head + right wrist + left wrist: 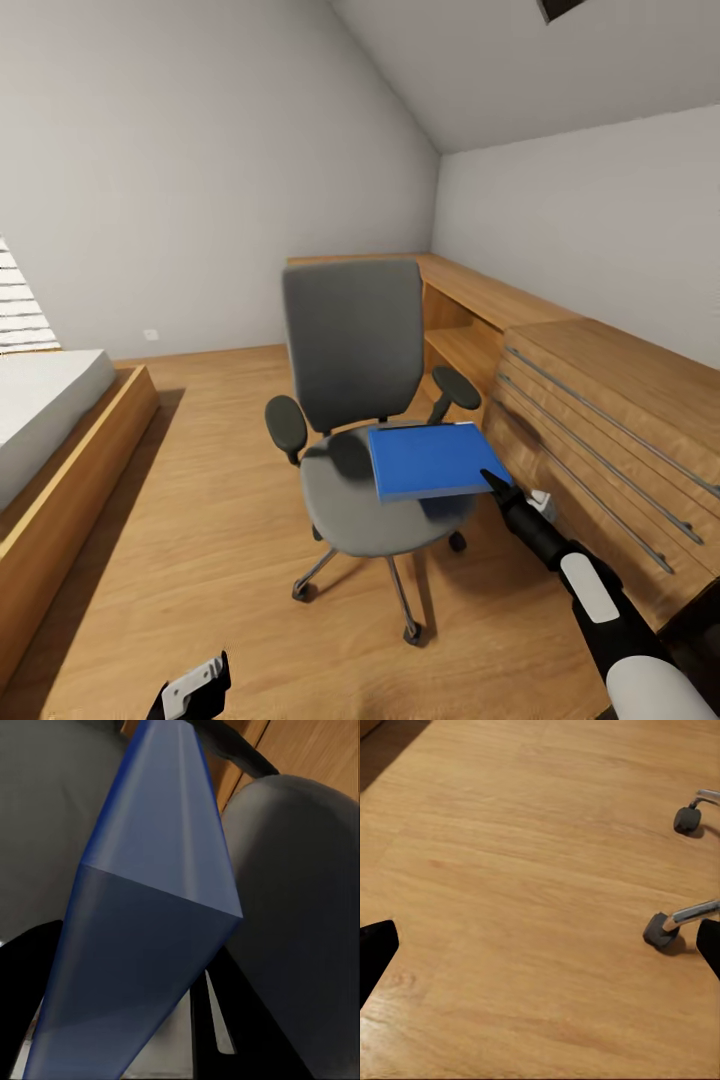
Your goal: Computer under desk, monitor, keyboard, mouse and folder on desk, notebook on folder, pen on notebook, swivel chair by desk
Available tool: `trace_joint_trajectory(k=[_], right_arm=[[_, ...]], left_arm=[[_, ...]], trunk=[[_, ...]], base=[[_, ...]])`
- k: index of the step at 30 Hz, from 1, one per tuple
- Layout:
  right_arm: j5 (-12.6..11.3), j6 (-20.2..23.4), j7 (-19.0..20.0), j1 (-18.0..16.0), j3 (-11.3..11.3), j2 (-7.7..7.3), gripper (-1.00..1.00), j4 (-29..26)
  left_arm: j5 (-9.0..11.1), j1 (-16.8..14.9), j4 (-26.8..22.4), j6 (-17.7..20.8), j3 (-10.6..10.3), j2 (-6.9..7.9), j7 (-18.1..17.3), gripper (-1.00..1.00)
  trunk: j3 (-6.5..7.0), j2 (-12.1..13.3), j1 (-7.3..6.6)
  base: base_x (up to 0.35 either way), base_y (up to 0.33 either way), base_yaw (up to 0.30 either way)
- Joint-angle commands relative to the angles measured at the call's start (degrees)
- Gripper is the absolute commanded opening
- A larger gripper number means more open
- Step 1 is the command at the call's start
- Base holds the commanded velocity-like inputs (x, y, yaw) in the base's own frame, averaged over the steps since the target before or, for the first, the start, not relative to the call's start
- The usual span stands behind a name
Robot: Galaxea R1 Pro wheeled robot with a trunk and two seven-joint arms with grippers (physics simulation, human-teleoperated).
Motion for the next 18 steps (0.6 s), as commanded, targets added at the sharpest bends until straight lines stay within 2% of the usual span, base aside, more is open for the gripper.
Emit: trace_joint_trajectory(k=[1, 7, 18], right_arm=[[-0.47, 0.52, 0.09, -0.03, -0.14, 0.0, -1.0, 0.02], [-0.5, 0.72, 0.14, -0.01, -0.12, 0.04, -1.0, 0.07], [-0.5, 0.5, 0.14, 0.0, -0.11, 0.58, -1.0, 0.08]], left_arm=[[-0.06, -0.02, -0.02, -0.11, -0.48, 0.01, 0.58, 1.0], [-0.06, -0.02, 0.01, -0.11, -0.48, 0.01, 0.57, 1.0], [-0.06, -0.02, 0.01, -0.11, -0.48, 0.01, 0.62, 1.0]], trunk=[[-0.05, -0.02, -0.04], [-0.05, -0.02, -0.04], [-0.05, -0.02, -0.04]], base=[[-0.265, 0.0, 0.0], [-0.142, 0.0, 0.0], [-0.013, 0.0, 0.0]])
